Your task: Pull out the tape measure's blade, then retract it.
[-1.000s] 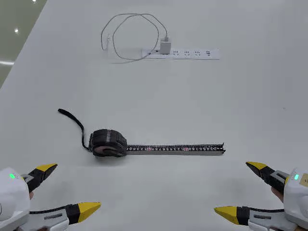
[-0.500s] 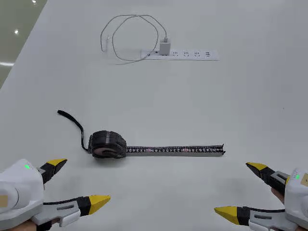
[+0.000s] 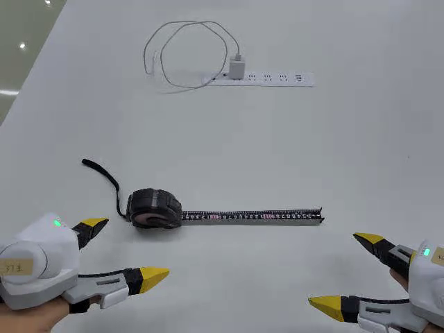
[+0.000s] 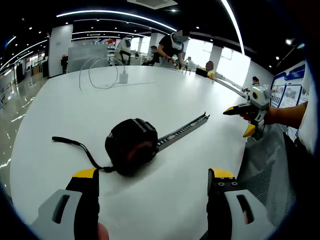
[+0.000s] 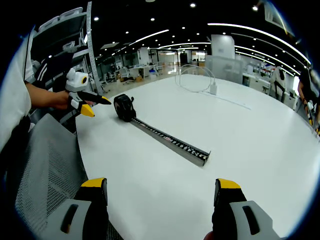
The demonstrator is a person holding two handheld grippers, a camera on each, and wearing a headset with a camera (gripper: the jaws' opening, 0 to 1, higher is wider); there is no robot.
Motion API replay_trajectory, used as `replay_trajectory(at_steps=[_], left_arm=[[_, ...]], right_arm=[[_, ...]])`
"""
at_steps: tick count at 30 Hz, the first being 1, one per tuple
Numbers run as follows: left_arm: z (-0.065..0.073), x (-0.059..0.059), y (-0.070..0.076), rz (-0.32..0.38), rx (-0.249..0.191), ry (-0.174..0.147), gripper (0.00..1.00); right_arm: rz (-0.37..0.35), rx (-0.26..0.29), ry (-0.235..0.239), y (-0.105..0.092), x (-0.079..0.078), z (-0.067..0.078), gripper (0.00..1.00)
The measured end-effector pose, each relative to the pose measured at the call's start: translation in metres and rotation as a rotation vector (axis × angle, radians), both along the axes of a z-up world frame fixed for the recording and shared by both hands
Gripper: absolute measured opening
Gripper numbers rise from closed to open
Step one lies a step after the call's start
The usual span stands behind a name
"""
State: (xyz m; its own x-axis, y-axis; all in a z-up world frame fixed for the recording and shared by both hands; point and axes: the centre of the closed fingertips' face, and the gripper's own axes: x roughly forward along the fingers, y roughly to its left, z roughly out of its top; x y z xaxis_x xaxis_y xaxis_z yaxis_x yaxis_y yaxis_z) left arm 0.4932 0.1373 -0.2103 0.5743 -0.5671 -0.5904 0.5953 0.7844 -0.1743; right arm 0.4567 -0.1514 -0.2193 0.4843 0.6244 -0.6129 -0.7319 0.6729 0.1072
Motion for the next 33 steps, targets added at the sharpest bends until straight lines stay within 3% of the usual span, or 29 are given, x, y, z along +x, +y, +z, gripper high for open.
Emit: replay_trajectory(at_steps=[11, 33], left_arm=[[-0.001, 0.011, -0.011, -0.008, -0.016, 0.0, 0.86], [-0.001, 0.015, -0.021, 0.02, -0.033, -0.001, 0.85]], right_arm=[[-0.006, 0.002, -0.001, -0.002, 0.003, 0.001, 0.87], [0.003, -0.008, 0.001, -0.003, 0.005, -0.001, 0.85]])
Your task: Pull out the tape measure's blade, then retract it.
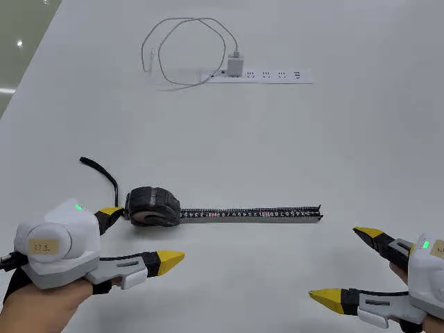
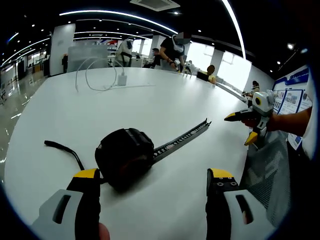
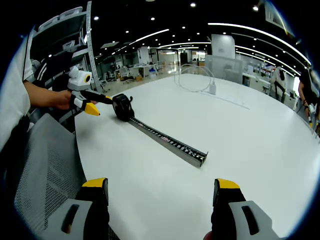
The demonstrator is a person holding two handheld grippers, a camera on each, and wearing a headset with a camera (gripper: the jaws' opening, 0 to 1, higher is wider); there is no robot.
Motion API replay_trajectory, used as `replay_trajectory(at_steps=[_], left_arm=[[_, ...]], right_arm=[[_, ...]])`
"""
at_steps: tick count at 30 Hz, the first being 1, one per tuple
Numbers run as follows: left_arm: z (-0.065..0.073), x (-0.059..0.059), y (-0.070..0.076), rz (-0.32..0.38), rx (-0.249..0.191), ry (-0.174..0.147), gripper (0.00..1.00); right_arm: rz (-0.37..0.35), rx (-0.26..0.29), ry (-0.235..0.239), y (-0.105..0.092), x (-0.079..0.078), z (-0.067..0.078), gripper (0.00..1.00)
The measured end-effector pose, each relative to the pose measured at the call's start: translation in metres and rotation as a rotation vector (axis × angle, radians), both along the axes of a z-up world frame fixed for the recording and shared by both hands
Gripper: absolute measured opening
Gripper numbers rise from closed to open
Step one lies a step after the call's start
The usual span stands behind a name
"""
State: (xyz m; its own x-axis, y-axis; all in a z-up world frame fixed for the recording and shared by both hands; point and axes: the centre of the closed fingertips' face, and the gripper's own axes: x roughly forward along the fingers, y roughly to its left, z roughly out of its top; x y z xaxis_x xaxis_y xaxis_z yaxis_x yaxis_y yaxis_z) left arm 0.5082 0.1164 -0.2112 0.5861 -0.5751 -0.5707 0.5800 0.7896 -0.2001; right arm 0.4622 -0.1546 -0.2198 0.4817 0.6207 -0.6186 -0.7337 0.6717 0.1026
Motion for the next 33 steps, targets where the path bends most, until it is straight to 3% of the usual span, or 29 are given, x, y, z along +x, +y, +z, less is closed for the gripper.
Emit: replay_trajectory(at_steps=[14, 33], left_arm=[[-0.002, 0.009, 0.0, 0.072, 0.009, -0.002, 0.83], [-0.008, 0.019, 0.002, 0.168, 0.025, 0.005, 0.81]], right_arm=[[0.06, -0.051, 0.002, -0.008, 0.013, 0.001, 0.79], [0.195, -0.135, 0.017, -0.017, 0.04, -0.001, 0.62]])
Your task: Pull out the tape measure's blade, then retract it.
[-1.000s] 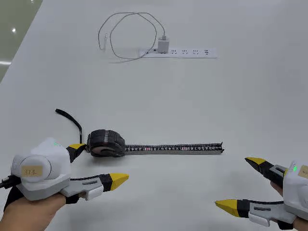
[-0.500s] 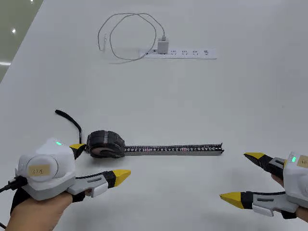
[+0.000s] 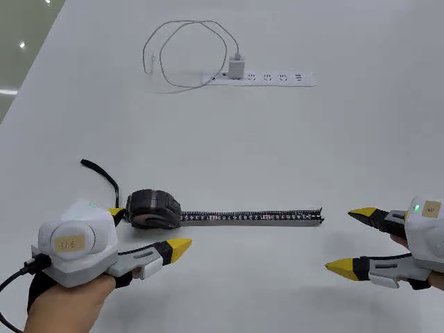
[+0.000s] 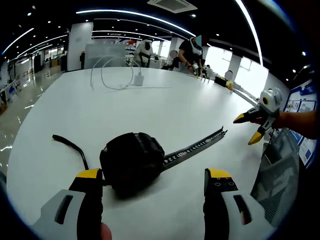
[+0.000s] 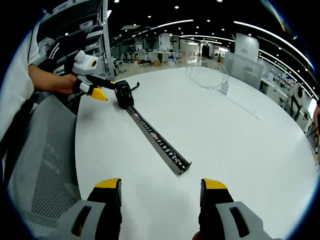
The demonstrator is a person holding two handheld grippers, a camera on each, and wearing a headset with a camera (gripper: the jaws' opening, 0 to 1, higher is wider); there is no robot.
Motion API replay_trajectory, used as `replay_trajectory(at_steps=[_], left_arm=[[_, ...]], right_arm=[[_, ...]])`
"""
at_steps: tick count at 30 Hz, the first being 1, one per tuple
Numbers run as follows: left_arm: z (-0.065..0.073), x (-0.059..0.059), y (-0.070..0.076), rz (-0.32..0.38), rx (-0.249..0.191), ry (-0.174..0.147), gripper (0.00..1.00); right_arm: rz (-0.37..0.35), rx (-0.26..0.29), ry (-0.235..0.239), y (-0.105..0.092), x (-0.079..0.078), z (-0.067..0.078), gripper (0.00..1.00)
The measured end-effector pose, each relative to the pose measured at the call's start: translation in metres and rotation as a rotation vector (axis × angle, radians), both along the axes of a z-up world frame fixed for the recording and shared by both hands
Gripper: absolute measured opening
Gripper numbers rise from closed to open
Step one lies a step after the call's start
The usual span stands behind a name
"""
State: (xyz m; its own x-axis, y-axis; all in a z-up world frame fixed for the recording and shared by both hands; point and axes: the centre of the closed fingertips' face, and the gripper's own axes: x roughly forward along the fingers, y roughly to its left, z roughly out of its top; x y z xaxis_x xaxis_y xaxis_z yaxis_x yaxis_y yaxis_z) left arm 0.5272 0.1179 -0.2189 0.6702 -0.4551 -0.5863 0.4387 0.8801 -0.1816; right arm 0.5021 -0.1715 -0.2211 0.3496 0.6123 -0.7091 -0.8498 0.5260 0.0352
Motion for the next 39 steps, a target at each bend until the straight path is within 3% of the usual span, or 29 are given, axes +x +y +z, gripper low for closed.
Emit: replay_trajectory(at_steps=[11, 30, 39], left_arm=[[-0.004, 0.007, 0.0, 0.069, 0.01, 0.003, 0.79], [-0.008, 0.017, 0.001, 0.17, -0.011, 0.018, 0.78], [-0.01, 0.023, 0.003, 0.225, -0.017, 0.027, 0.75]], right_arm=[[0.078, -0.055, 0.009, -0.002, 0.013, -0.002, 0.53], [0.199, -0.127, 0.029, 0.001, 0.031, -0.013, 0.42], [0.232, -0.141, 0.033, 0.005, 0.039, -0.017, 0.41]])
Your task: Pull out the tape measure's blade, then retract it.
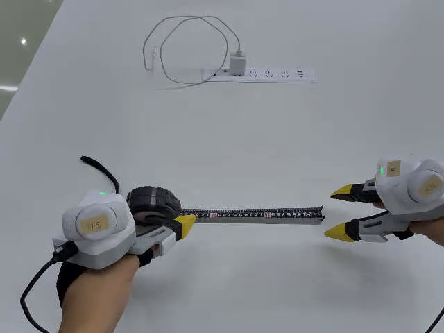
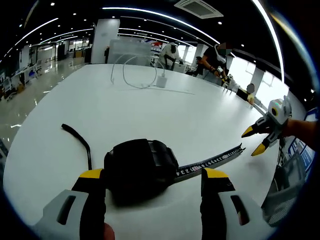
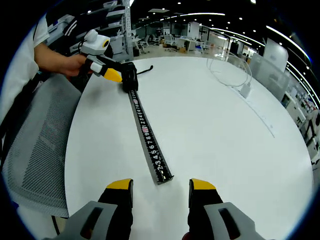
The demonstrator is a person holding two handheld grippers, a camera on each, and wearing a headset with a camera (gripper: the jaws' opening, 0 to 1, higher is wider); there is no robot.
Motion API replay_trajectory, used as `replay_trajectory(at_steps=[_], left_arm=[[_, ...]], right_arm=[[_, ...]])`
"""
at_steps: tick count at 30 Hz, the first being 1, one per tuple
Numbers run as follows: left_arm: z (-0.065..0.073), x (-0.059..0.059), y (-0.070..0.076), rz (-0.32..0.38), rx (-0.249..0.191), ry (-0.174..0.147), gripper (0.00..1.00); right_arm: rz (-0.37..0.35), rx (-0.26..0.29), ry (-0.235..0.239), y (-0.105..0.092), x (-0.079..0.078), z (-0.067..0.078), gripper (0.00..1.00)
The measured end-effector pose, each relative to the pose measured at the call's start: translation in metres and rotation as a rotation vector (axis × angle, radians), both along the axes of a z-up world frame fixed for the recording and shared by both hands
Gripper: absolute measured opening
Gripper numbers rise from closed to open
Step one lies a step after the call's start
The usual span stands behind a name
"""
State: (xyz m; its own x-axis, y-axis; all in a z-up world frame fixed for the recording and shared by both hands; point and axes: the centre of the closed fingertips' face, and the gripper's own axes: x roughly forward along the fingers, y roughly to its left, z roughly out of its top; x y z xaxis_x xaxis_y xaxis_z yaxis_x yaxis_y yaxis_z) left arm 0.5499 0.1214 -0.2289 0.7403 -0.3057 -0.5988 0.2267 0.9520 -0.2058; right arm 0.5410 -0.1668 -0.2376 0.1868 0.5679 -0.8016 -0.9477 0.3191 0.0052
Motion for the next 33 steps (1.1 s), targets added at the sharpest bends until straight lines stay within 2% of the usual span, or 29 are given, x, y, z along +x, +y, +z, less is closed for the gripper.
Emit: replay_trajectory(at_steps=[19, 21, 33], left_arm=[[-0.005, 0.009, 0.006, 0.103, 0.018, 0.012, 0.68], [-0.005, 0.01, 0.007, 0.116, 0.008, 0.011, 0.68], [-0.007, 0.012, 0.01, 0.143, 0.007, 0.015, 0.64]], right_arm=[[0.085, -0.049, 0.024, 0.005, 0.002, -0.012, 0.35], [0.092, -0.052, 0.026, 0.005, 0.003, -0.013, 0.34], [0.109, -0.059, 0.036, 0.006, 0.007, -0.019, 0.33]])
